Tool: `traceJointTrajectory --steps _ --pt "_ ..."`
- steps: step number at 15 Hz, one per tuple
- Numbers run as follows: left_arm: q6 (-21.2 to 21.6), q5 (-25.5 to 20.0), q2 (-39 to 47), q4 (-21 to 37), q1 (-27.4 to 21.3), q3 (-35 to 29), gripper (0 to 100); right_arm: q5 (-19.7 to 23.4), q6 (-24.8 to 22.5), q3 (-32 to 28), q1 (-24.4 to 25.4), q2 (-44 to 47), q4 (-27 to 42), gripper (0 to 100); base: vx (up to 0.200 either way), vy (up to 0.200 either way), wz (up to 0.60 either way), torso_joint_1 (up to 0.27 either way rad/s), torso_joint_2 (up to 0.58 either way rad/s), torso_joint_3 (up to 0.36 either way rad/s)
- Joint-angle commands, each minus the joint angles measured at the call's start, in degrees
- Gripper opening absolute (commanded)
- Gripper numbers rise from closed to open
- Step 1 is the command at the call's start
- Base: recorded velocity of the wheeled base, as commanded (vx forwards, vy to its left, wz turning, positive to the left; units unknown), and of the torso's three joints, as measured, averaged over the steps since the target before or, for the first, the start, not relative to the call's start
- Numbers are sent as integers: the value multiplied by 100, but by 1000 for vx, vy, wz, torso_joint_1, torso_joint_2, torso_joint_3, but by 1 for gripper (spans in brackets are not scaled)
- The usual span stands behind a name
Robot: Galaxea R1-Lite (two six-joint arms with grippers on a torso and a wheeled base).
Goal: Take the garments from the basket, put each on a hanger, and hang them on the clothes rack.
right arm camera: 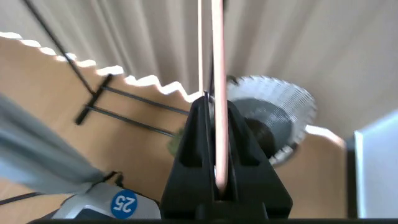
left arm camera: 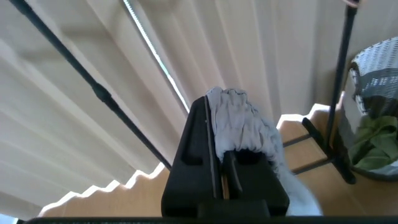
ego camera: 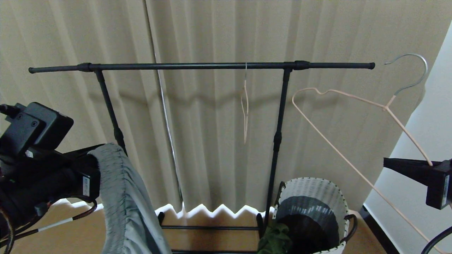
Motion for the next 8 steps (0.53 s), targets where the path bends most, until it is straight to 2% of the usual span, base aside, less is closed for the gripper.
traceJointTrajectory --steps 1,5,8 --pt "-1 3 35 6 1 -4 0 57 -1 -1 124 -91 1 0 0 200 0 -2 7 2" --pt "-1 3 44 6 1 -12 0 373 -1 -27 160 -82 1 0 0 200 0 2 5 5" --pt "-1 3 88 6 1 -39 0 391 -9 -45 160 -73 1 0 0 200 0 -1 1 5"
